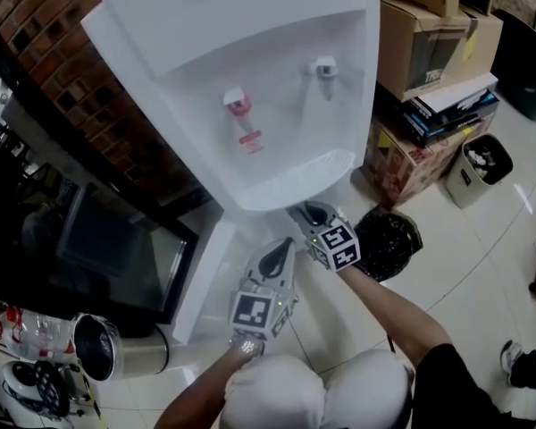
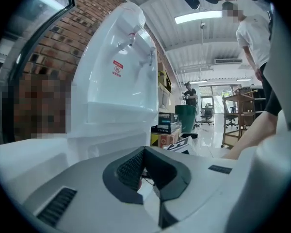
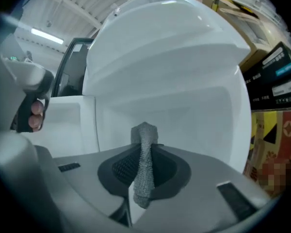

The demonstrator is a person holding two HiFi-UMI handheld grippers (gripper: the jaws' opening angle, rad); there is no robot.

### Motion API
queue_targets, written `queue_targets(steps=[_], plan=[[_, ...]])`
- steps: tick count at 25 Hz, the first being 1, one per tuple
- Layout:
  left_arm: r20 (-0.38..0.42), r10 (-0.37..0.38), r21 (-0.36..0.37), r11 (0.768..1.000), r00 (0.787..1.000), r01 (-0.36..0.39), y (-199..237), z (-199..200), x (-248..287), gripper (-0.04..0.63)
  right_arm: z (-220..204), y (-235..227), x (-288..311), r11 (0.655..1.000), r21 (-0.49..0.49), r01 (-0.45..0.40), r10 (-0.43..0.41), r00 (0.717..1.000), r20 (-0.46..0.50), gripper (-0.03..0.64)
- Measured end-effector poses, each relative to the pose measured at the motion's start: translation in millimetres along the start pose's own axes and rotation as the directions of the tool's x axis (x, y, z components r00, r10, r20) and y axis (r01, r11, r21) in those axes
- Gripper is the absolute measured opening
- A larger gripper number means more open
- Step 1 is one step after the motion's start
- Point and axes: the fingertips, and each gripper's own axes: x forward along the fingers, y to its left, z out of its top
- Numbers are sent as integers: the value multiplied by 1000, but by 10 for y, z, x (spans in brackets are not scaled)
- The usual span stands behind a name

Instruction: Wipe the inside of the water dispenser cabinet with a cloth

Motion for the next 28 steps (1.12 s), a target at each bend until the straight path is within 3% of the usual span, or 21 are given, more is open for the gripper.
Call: queue_targets(steps=[5, 14, 19, 24, 28], plan=[[-22, -11, -18, 1000, 1000, 10, -59, -55, 41, 2, 63, 43, 324, 999, -4, -40, 40, 999, 29, 38], [-23, -12, 24, 1000, 1000, 13, -26, -37, 81, 2, 277, -167, 726, 997, -4, -73, 73, 991, 116, 37], [-19, -16, 22, 1000, 1000, 17, -27, -39, 77, 2, -102, 97, 890, 988, -41, -147, 148, 988, 33, 37], [19, -25, 12, 1000, 1000, 25, -35, 7, 71, 2, -494, 235, 896, 987, -51, -155, 152, 987, -49, 37], [3, -33, 6, 999, 999, 33, -54, 18, 41, 2, -831, 204, 863, 989, -44, -142, 136, 983, -123, 37]])
